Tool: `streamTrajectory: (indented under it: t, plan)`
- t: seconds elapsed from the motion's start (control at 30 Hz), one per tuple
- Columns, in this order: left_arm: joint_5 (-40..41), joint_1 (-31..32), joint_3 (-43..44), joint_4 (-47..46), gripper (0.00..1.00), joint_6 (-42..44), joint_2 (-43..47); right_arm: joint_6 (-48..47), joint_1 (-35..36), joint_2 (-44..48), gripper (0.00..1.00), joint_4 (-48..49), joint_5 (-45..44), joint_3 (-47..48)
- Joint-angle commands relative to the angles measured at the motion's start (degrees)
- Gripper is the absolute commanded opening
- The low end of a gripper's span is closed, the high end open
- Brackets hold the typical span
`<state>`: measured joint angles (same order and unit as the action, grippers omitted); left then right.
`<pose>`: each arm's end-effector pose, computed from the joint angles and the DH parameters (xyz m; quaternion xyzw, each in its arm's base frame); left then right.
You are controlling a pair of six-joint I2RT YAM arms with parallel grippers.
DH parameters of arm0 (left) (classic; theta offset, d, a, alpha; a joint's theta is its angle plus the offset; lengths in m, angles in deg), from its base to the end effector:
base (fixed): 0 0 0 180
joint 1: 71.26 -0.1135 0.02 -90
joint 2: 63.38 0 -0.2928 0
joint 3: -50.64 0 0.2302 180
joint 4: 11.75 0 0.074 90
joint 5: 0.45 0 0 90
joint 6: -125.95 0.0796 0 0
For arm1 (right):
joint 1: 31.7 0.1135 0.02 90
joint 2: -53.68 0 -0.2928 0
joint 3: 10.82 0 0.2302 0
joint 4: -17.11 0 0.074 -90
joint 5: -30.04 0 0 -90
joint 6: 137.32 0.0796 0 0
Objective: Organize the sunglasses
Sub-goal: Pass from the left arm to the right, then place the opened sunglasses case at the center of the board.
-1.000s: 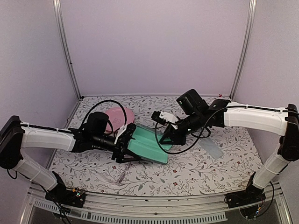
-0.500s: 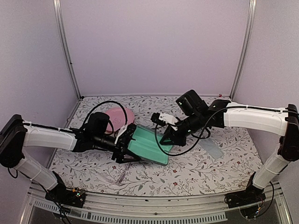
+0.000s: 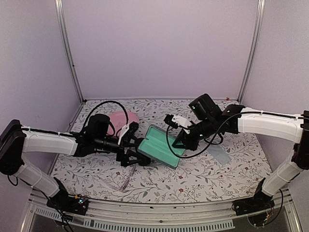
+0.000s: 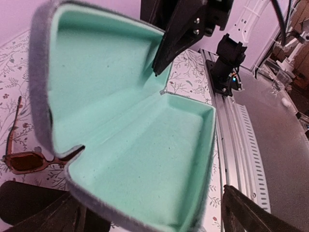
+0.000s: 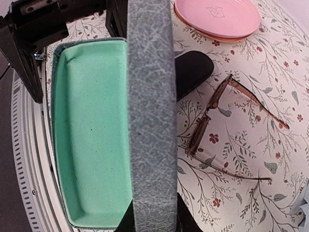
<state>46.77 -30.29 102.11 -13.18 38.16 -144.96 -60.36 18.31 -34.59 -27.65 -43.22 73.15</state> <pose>0.1854 -0.2326 0.2241 0.4677 0.6763 -0.4535 0.3438 0.2004 0.2746 0.2754 -0.5280 0.7635 0.2390 0.2849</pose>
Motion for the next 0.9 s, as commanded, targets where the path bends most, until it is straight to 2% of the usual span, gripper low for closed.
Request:
streamTrajectory:
  t: [0.0,0.43,0.57,0.87]
  plan:
    - [3.2,-1.6,-1.0,-2.9,0.99,-1.1,2.7,3.8,-1.2,3.6,0.03,0.2,-2.4,-2.9]
    - [11.9,-3.4,-1.1,-5.8,0.99,-1.4,3.3,12.7,-3.3,8.2,0.04,-7.4,-17.9,-9.5]
    - [12.7,-3.5,-1.2,-6.5,0.99,-1.4,2.8,16.7,-3.5,10.0,0.04,-9.4,-18.8,-10.2]
    - [12.3,-3.4,-2.7,-9.8,0.98,-1.9,3.5,18.4,-3.4,8.7,0.06,-13.5,-19.9,-10.8]
